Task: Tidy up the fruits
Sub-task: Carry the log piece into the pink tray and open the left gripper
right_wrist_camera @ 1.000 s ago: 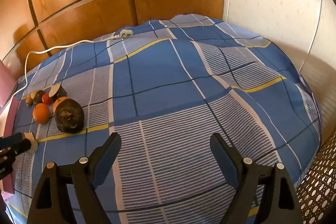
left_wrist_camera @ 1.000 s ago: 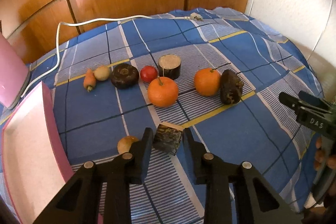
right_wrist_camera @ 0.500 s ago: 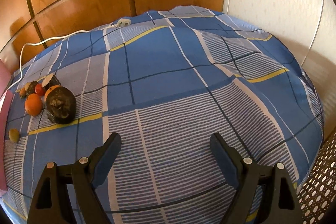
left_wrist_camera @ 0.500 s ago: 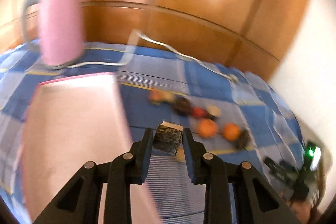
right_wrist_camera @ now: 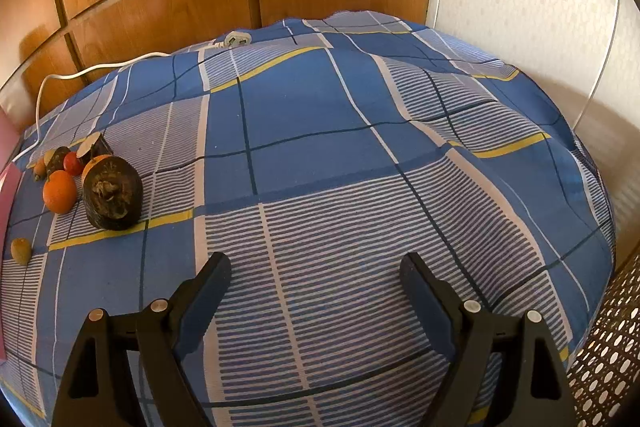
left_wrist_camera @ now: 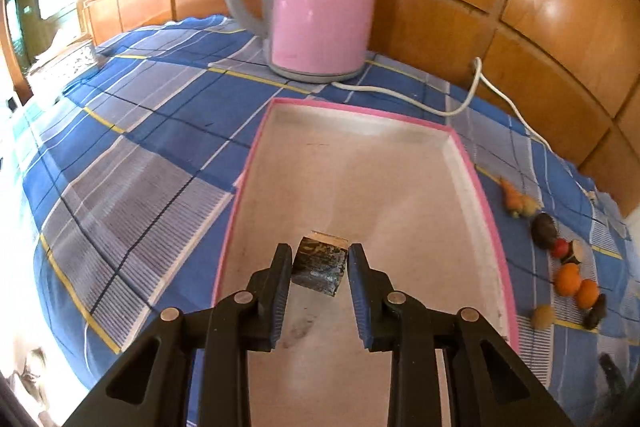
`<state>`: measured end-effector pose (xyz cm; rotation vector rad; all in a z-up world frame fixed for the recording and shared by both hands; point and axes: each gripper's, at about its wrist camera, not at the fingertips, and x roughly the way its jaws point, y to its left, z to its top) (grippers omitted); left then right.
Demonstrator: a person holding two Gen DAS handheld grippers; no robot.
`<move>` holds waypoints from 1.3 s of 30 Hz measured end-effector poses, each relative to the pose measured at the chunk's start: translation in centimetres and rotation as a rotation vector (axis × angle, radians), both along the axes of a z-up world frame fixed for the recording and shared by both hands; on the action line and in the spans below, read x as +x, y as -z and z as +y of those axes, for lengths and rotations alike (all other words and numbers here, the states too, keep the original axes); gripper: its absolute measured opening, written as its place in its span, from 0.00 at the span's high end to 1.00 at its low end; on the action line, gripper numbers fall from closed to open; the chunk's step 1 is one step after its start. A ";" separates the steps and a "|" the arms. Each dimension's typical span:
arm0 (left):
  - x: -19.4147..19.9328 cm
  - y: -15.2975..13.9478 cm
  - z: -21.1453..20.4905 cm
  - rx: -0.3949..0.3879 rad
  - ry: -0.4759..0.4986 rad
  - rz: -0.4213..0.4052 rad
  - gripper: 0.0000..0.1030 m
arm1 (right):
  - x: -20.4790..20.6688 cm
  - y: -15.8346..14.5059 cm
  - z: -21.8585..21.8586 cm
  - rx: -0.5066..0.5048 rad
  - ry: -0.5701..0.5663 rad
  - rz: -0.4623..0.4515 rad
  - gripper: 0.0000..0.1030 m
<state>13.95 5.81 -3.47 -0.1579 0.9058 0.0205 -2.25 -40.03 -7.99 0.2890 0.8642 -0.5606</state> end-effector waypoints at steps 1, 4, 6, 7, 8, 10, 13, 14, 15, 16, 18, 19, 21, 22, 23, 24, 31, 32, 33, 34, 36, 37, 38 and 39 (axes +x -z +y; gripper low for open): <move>0.0 0.1 0.1 0.000 -0.003 -0.002 0.72 | 0.0 0.0 0.0 0.003 0.000 0.000 0.15; -0.8 0.1 0.3 -0.003 -0.011 -0.012 0.72 | 0.0 0.0 -0.1 0.005 0.003 0.000 0.14; -1.2 -0.1 0.6 -0.004 -0.018 -0.022 0.72 | 0.1 0.1 0.0 0.003 0.005 -0.001 0.14; -1.1 -0.1 0.5 -0.004 -0.021 -0.024 0.72 | 0.1 0.1 0.0 0.002 0.006 -0.002 0.14; -1.1 -0.1 0.5 -0.006 -0.028 -0.027 0.72 | 0.1 0.1 0.0 0.002 0.007 -0.003 0.14; -1.4 -0.2 0.6 -0.011 -0.035 -0.029 0.71 | 0.1 0.1 0.0 0.000 0.009 -0.007 0.14; -1.9 -0.2 0.7 -0.016 -0.046 -0.030 0.71 | -0.1 0.1 0.2 -0.008 0.016 -0.011 0.14; -1.9 -0.2 0.7 -0.019 -0.045 -0.031 0.68 | -0.1 0.1 0.2 -0.012 0.017 -0.011 0.14; -2.1 -0.3 0.7 -0.015 -0.047 -0.037 0.64 | -0.2 0.2 0.3 -0.015 0.020 -0.013 0.14; -2.3 -0.5 0.7 -0.012 -0.052 -0.044 0.56 | -0.2 0.1 0.3 -0.016 0.021 -0.013 0.14; -3.0 -1.0 0.7 -0.020 -0.056 -0.064 0.55 | -0.2 0.1 0.3 -0.018 0.022 -0.014 0.14; -3.1 -1.2 0.7 -0.021 -0.054 -0.069 0.55 | -0.2 0.1 0.3 -0.020 0.022 -0.013 0.14; -3.8 -1.7 0.6 -0.026 -0.051 -0.084 0.53 | -0.2 0.1 0.3 -0.023 0.024 -0.011 0.14; -4.1 -2.0 0.6 -0.031 -0.050 -0.090 0.50 | -0.2 0.1 0.4 -0.025 0.025 -0.012 0.14; -4.4 -2.3 0.5 -0.038 -0.048 -0.096 0.47 | -0.2 0.1 0.4 -0.026 0.026 -0.013 0.14; -4.8 -2.6 0.4 -0.040 -0.048 -0.106 0.45 | -0.2 0.1 0.4 -0.028 0.027 -0.013 0.14; -7.0 -3.7 -0.2 -0.043 -0.032 -0.134 0.33 | -0.3 0.2 0.6 -0.038 0.042 -0.018 0.14; -7.2 -3.7 -0.3 -0.042 -0.032 -0.134 0.32 | -0.2 0.2 0.6 -0.038 0.044 -0.018 0.14; -7.5 -3.7 -0.3 -0.043 -0.030 -0.135 0.30 | -0.2 0.2 0.6 -0.039 0.044 -0.018 0.14; -7.7 -3.7 -0.3 -0.045 -0.029 -0.135 0.30 | -0.2 0.2 0.6 -0.039 0.044 -0.017 0.14; -8.2 -3.7 -0.4 -0.045 -0.028 -0.134 0.28 | -0.2 0.2 0.5 -0.037 0.043 -0.015 0.14; -8.4 -3.6 -0.4 -0.044 -0.028 -0.133 0.27 | -0.1 0.2 0.6 -0.036 0.044 -0.013 0.14; -8.6 -3.6 -0.4 -0.045 -0.031 -0.132 0.26 | -0.1 0.2 0.6 -0.034 0.045 -0.011 0.14; -8.8 -3.5 -0.3 -0.046 -0.032 -0.132 0.25 | -0.1 0.2 0.5 -0.034 0.046 -0.009 0.14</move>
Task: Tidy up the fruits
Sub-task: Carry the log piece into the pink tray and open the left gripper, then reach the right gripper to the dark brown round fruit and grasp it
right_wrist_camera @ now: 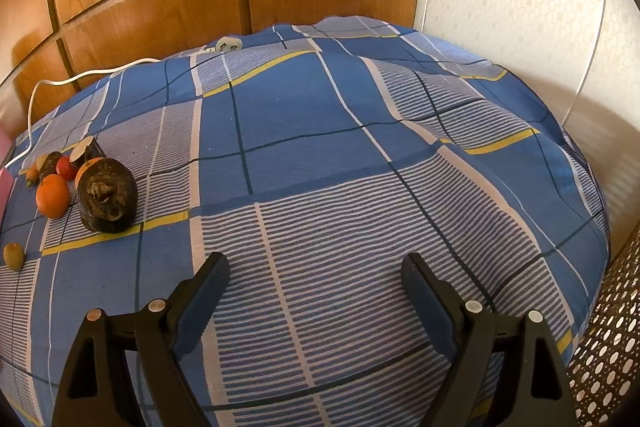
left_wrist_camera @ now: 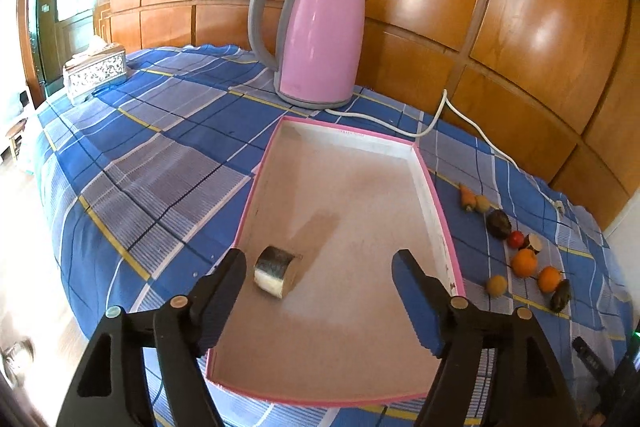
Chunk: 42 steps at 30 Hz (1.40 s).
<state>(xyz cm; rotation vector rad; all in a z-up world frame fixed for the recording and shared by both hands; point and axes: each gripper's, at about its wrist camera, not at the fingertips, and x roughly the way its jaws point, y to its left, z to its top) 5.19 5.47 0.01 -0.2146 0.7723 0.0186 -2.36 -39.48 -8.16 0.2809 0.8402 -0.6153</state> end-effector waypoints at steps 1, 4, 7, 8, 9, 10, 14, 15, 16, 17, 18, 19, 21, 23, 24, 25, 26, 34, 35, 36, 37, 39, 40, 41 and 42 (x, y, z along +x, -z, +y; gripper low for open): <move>-0.2 0.1 0.0 0.000 -0.001 0.000 0.23 | 0.0 0.0 0.0 0.001 0.001 0.002 0.14; -0.8 0.3 0.2 0.001 -0.011 -0.001 0.21 | 0.1 -0.1 -0.1 0.007 -0.001 0.012 0.14; -1.3 0.7 0.5 0.008 -0.014 0.003 0.20 | 0.2 -0.2 -0.3 0.016 -0.004 0.021 0.14; -1.4 0.8 0.5 0.011 -0.017 0.004 0.20 | 0.2 -0.3 -0.4 0.022 -0.003 0.025 0.14; -1.6 1.0 0.6 0.011 -0.019 0.006 0.20 | 0.3 -0.3 -0.4 0.027 -0.002 0.028 0.15; -1.6 1.2 0.7 0.010 -0.020 0.011 0.20 | 0.2 -0.5 -0.4 0.033 0.002 0.031 0.20; -2.1 2.1 0.8 0.015 -0.021 0.033 0.20 | 0.4 -1.2 -0.1 0.038 -0.025 0.010 0.25; -2.2 2.2 0.7 0.017 -0.020 0.035 0.20 | 0.4 -1.5 0.1 0.034 -0.036 0.001 0.25; -2.3 2.3 0.7 0.017 -0.020 0.038 0.20 | 0.6 -1.9 0.5 0.032 -0.055 -0.013 0.25; -2.4 2.4 0.7 0.016 -0.017 0.042 0.19 | 0.8 -2.1 0.7 0.033 -0.071 -0.020 0.25; -2.4 2.4 0.6 0.016 -0.014 0.044 0.19 | 1.0 -2.4 1.1 0.037 -0.092 -0.028 0.25; -2.5 2.5 0.5 0.016 -0.012 0.045 0.18 | 1.3 -2.6 1.5 0.044 -0.122 -0.036 0.25; -2.6 2.6 0.3 0.016 -0.005 0.050 0.18 | 2.2 -3.2 2.4 0.053 -0.180 -0.050 0.27; -2.7 2.6 0.2 0.015 0.000 0.052 0.18 | 3.0 -3.4 3.1 0.070 -0.228 -0.057 0.28; -2.7 2.6 0.2 0.015 0.000 0.050 0.18 | 3.5 -3.5 3.4 0.081 -0.251 -0.056 0.28; -2.7 2.6 0.3 0.014 0.000 0.050 0.18 | 4.1 -3.5 3.8 0.093 -0.278 -0.053 0.29; -2.7 2.5 0.3 0.011 -0.001 0.049 0.18 | 4.5 -3.5 4.2 0.097 -0.296 -0.051 0.29; -2.7 2.7 0.7 -0.001 -0.011 0.058 0.17 | 7.5 -3.1 6.2 0.114 -0.415 0.004 0.30; -2.7 2.8 0.8 -0.005 -0.011 0.063 0.17 | 7.9 -3.1 6.2 0.113 -0.424 0.009 0.30; -2.7 2.9 0.8 -0.006 -0.011 0.065 0.17 | 8.3 -3.0 6.3 0.104 -0.435 0.018 0.30; -2.6 2.9 0.8 -0.006 -0.011 0.065 0.17 | 8.6 -2.9 6.2 0.100 -0.443 0.026 0.30; -2.7 2.8 0.8 -0.004 -0.011 0.062 0.17 | 9.2 -2.7 6.2 0.103 -0.456 0.040 0.30; -2.6 2.8 0.7 -0.004 -0.011 0.063 0.17 | 9.5 -2.5 6.1 0.106 -0.459 0.047 0.30; -2.6 2.8 0.7 -0.005 -0.012 0.062 0.17 | 9.6 -2.5 6.1 0.110 -0.464 0.048 0.31; -2.7 2.8 0.7 -0.006 -0.012 0.062 0.17 | 9.8 -2.4 6.2 0.115 -0.473 0.050 0.37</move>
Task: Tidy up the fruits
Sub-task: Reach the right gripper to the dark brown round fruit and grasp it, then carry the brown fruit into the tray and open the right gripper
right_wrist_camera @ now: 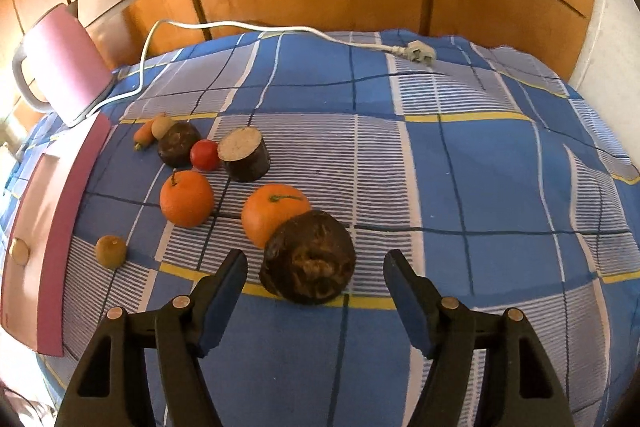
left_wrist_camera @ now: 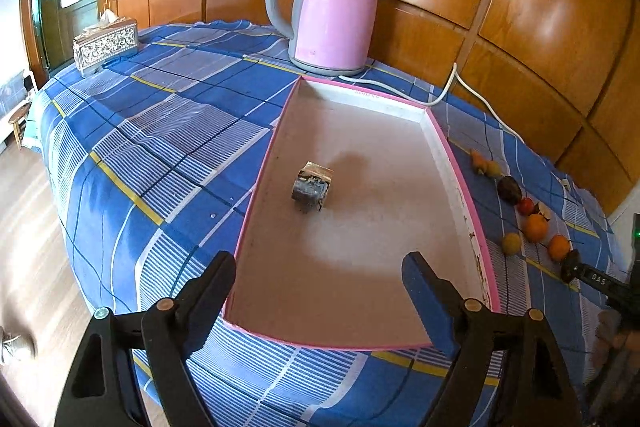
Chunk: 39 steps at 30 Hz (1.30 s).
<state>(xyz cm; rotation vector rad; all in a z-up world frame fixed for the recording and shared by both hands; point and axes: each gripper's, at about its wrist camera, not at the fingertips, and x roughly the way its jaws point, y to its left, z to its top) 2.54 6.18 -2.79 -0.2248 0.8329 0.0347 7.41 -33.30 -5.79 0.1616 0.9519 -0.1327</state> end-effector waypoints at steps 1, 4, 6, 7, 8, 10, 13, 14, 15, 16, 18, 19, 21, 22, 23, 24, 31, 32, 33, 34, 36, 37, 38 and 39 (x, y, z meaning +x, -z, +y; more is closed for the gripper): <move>0.0 0.0 0.0 0.000 0.000 0.000 0.17 | 0.1 0.1 0.1 0.001 -0.008 0.005 0.45; 0.0 0.1 0.0 -0.004 -0.001 0.004 0.17 | 0.2 0.2 0.5 -0.010 -0.027 0.008 0.51; 0.0 0.1 0.0 -0.004 -0.003 0.005 0.17 | 0.0 0.2 0.7 -0.013 -0.038 0.003 0.51; 0.0 0.1 -0.1 -0.005 -0.004 0.005 0.17 | -0.2 0.2 0.7 -0.015 -0.038 0.001 0.51; -0.1 0.0 -0.1 -0.004 -0.005 0.004 0.17 | -0.3 0.2 0.8 -0.015 -0.038 -0.001 0.51; -0.1 0.0 0.0 -0.002 -0.008 0.003 0.17 | -0.7 0.1 0.9 -0.006 -0.035 -0.005 0.51; -0.1 0.1 0.1 0.001 -0.010 0.008 0.16 | -1.3 0.0 1.2 0.025 -0.036 -0.009 0.51; -0.2 0.2 0.2 0.004 -0.011 0.015 0.16 | -1.5 0.0 1.3 0.033 -0.039 -0.009 0.51; -0.2 0.2 0.2 0.005 -0.014 0.018 0.16 | -1.8 0.0 1.5 0.047 -0.045 -0.008 0.51; -0.2 0.2 0.3 0.004 -0.018 0.017 0.16 | -2.1 0.0 1.9 0.065 -0.051 -0.006 0.51; -0.3 0.2 0.6 0.001 -0.025 0.015 0.15 | -2.5 -0.1 2.4 0.076 -0.067 -0.006 0.51; -0.4 0.2 0.7 0.000 -0.029 0.013 0.14 | -2.7 -0.2 2.8 0.081 -0.075 -0.009 0.51; -0.4 0.2 0.9 -0.003 -0.037 0.014 0.14 | -3.0 -0.4 3.5 0.097 -0.091 -0.013 0.51; -0.5 0.2 1.1 -0.003 -0.039 0.017 0.14 | -3.1 -0.6 4.0 0.105 -0.104 -0.014 0.51; -0.5 0.1 1.2 -0.005 -0.043 0.016 0.14 | -3.2 -0.7 4.4 0.108 -0.113 -0.015 0.51; -0.6 0.1 1.3 -0.006 -0.045 0.012 0.14 | -3.2 -0.9 4.8 0.110 -0.123 -0.018 0.51; -0.7 0.2 2.3 -0.019 -0.076 -0.001 0.14 | -2.5 -3.2 9.0 0.144 -0.245 -0.054 0.51; -0.7 0.1 2.3 -0.016 -0.078 -0.003 0.14 | -2.3 -3.4 9.7 0.145 -0.265 -0.058 0.51; -0.8 0.1 2.3 -0.016 -0.079 -0.007 0.14 | -2.1 -3.7 10.5 0.148 -0.285 -0.062 0.51; -0.8 0.0 2.3 -0.015 -0.078 -0.010 0.14 | -1.9 -3.9 11.3 0.153 -0.311 -0.066 0.51; -0.7 0.1 2.2 -0.008 -0.075 -0.011 0.14 | -1.4 -4.3 12.9 0.172 -0.358 -0.064 0.51; -0.7 0.1 2.3 -0.009 -0.075 -0.009 0.14 | -0.9 -4.5 13.9 0.178 -0.384 -0.062 0.51; -0.6 0.2 2.3 -0.010 -0.076 -0.005 0.14 | -0.5 -4.7 14.9 0.176 -0.408 -0.063 0.51; -0.6 0.3 2.4 -0.010 -0.079 -0.004 0.14 | -0.4 -4.8 15.5 0.174 -0.423 -0.065 0.51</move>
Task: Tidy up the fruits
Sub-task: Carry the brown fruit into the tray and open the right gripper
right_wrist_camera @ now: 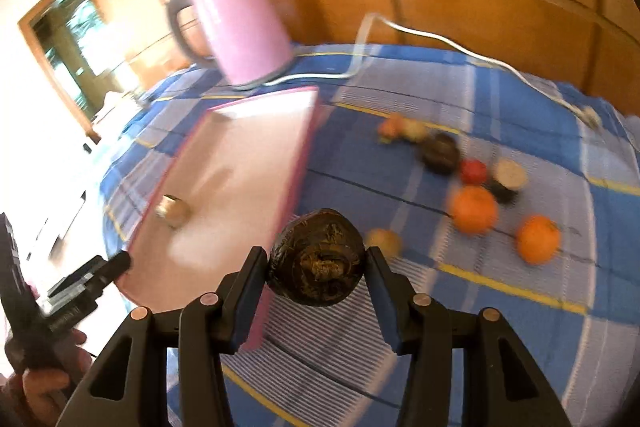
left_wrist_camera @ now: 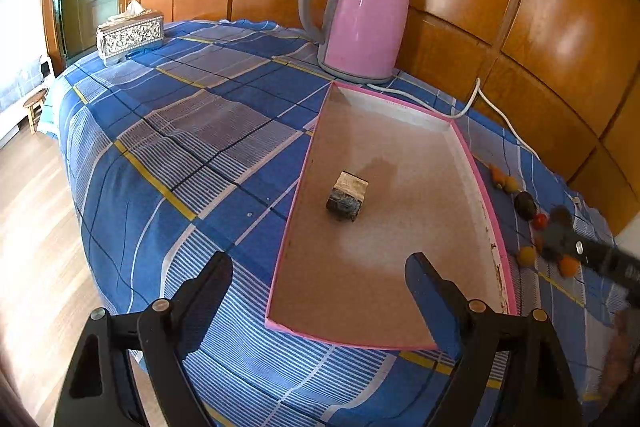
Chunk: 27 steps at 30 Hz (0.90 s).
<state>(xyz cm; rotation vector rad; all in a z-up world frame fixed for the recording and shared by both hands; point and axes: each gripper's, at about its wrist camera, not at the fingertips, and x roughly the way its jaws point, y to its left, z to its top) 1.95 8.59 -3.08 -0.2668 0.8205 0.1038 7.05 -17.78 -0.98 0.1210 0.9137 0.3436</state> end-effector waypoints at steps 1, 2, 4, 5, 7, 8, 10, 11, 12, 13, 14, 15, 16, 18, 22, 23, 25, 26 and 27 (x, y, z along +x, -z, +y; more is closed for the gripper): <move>0.0 0.0 0.1 0.001 -0.004 0.001 0.14 | 0.6 -0.3 1.0 -0.001 -0.024 -0.005 0.51; 0.0 0.1 0.2 0.000 -0.008 0.001 0.14 | 0.9 -0.5 1.7 -0.001 -0.039 -0.009 0.51; 0.0 0.1 0.4 -0.003 -0.016 0.002 0.14 | 1.7 -0.7 3.4 -0.013 -0.070 -0.019 0.51; 0.0 0.1 0.5 -0.001 -0.023 0.001 0.14 | 2.1 -0.7 3.9 -0.018 -0.081 -0.021 0.51; -0.1 0.2 0.7 -0.003 -0.036 0.002 0.14 | 3.1 -0.6 5.2 -0.032 -0.101 -0.024 0.51; -0.1 0.2 0.7 -0.005 -0.039 0.002 0.13 | 3.6 -0.5 5.7 -0.034 -0.105 -0.021 0.51; -0.1 0.2 0.8 -0.002 -0.048 0.003 0.11 | 4.8 -0.2 6.6 -0.023 -0.113 -0.008 0.51; -0.1 0.2 0.9 -0.001 -0.056 0.005 0.10 | 5.2 -0.1 7.0 -0.020 -0.121 -0.003 0.51; -0.2 0.2 1.0 -0.005 -0.059 0.004 0.10 | 5.6 0.0 7.5 -0.021 -0.127 0.004 0.51; -0.2 0.2 1.0 -0.007 -0.061 0.003 0.10 | 6.1 0.2 8.0 -0.029 -0.130 0.013 0.51; -0.2 0.2 1.0 -0.005 -0.063 0.003 0.09 | 6.7 0.5 8.8 -0.040 -0.133 0.018 0.51; -0.2 0.3 1.0 -0.002 -0.063 0.005 0.08 | 7.1 0.6 9.2 -0.047 -0.134 0.020 0.51; -0.2 0.3 1.1 -0.001 -0.062 0.008 0.08 | 7.7 0.8 9.6 -0.054 -0.134 0.024 0.51; -0.1 0.3 1.1 0.000 -0.066 0.009 0.07 | 8.7 1.2 10.5 -0.067 -0.129 0.035 0.50; 0.0 0.6 1.4 -0.004 -0.071 0.019 0.07 | 9.7 1.5 11.2 -0.096 -0.101 0.029 0.47; 0.1 0.6 1.4 -0.004 -0.071 0.021 0.07 | 9.6 1.3 11.1 -0.096 -0.099 0.019 0.44; 0.1 0.7 1.5 -0.003 -0.073 0.024 0.07 | 9.1 0.9 10.8 -0.100 -0.090 0.003 0.41; 0.1 0.7 1.5 -0.005 -0.074 0.024 0.07 | 8.9 0.8 10.7 -0.097 -0.087 -0.001 0.41; 0.1 0.7 1.5 -0.007 -0.074 0.024 0.07 | 8.5 0.7 10.5 -0.091 -0.082 -0.006 0.41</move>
